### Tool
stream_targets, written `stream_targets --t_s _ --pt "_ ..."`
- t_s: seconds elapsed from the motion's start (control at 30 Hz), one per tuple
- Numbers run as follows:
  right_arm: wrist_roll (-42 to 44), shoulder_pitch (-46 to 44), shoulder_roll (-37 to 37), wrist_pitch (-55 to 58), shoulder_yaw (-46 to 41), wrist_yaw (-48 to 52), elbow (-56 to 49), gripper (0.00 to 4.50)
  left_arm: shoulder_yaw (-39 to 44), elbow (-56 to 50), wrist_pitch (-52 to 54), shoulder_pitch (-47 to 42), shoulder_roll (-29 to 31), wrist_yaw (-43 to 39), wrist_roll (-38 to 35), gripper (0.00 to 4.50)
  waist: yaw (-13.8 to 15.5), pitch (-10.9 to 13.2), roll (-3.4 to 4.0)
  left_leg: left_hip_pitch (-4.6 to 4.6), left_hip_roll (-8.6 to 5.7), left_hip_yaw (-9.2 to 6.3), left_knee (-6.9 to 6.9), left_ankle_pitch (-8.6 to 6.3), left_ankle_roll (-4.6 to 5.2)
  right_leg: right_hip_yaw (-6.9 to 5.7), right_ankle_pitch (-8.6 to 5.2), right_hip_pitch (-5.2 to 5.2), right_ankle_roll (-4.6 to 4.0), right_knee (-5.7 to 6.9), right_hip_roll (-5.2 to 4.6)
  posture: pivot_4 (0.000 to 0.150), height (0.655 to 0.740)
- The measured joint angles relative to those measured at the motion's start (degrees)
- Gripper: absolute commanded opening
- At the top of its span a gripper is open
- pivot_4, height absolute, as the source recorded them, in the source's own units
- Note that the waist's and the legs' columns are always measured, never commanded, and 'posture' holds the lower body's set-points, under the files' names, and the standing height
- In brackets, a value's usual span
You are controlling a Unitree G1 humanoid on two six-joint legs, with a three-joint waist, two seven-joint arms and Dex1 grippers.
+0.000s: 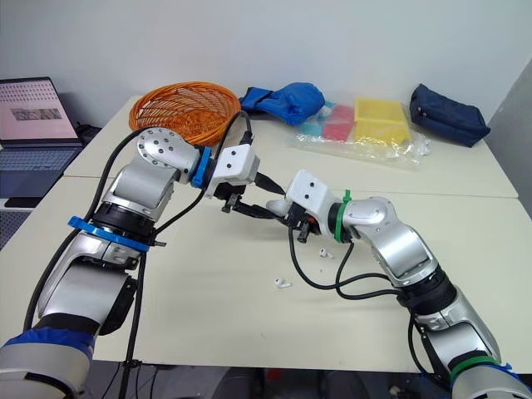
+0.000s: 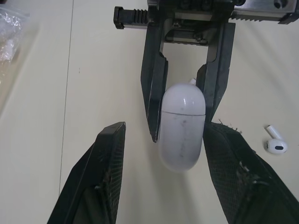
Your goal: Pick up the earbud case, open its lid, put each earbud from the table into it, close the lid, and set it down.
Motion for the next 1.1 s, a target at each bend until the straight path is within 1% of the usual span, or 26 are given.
stream_targets --t_s 0.1,0.23,0.27,0.6,0.83,0.9,0.93,1.0,1.1 --pt "0.0 0.0 0.2 0.0 0.0 0.1 0.0 0.82 0.1 0.3 -0.2 -0.2 0.0 -1.1 0.0 2.04 0.0 0.0 0.0 0.0 0.0 0.0 0.01 0.0 0.0 0.01 0.01 0.0 -0.02 0.0 0.0 0.15 0.74" --pt "-0.6 -0.1 0.2 -0.1 -0.1 0.1 0.0 0.82 0.0 0.2 -0.3 -0.2 0.1 -2.8 0.2 0.91 0.0 0.0 0.0 0.0 0.0 0.0 0.02 0.0 0.0 0.0 0.01 0.0 -0.02 0.0 0.0 0.15 0.74" --pt "-0.6 -0.1 0.2 -0.1 -0.1 0.2 0.0 0.82 0.0 0.1 -0.4 -0.2 0.1 -3.1 0.5 0.77 0.0 0.0 0.0 0.0 0.0 0.0 0.03 0.0 0.0 0.0 0.01 0.01 -0.02 0.01 0.0 0.15 0.74" --pt "-2.8 -0.3 0.3 -0.6 0.2 1.1 0.0 0.82 0.0 -0.7 0.1 -0.2 0.0 -3.0 1.6 0.77 0.0 0.0 0.0 -0.01 0.0 0.0 0.14 0.0 0.0 0.01 0.01 0.01 -0.02 0.06 0.0 0.15 0.74" --pt "-4.0 -0.6 0.2 -1.1 0.1 1.7 0.2 0.82 0.1 -2.2 3.0 -0.1 -0.1 -2.2 2.0 0.77 0.0 0.0 0.0 -0.04 0.0 -0.02 0.35 0.0 0.0 0.01 0.0 0.03 0.0 0.19 0.0 0.15 0.74" --pt "-4.1 -0.5 0.3 -1.2 0.0 1.7 0.3 1.55 0.4 -2.3 4.5 0.1 -0.1 -2.1 1.7 0.77 0.0 0.0 0.0 -0.04 0.0 -0.02 0.43 0.0 0.0 0.02 -0.01 0.02 0.02 0.3 0.0 0.15 0.74" --pt "-4.1 -0.6 0.4 -1.1 -0.2 1.6 0.4 1.79 0.9 -2.4 5.8 0.3 -0.3 -1.8 1.0 0.77 0.0 0.0 0.0 -0.04 0.0 -0.02 0.47 0.0 0.0 0.02 -0.01 0.01 0.02 0.36 0.0 0.15 0.74" --pt "-3.8 -0.5 0.6 -1.0 -1.0 1.4 0.4 2.49 1.9 -3.0 8.6 1.5 -0.5 -1.1 -0.5 0.77 0.0 0.0 0.0 -0.03 0.0 -0.05 0.51 0.0 0.0 0.02 -0.01 0.01 0.02 0.46 0.0 0.15 0.74" --pt "-2.0 1.0 -0.9 -0.7 -3.4 2.2 -1.7 3.55 4.9 -5.3 15.0 6.0 -0.3 -0.8 -4.7 0.77 -0.1 0.0 0.0 -0.02 0.01 -0.08 0.55 0.0 0.0 0.02 -0.01 0.01 0.01 0.54 0.0 0.15 0.74"
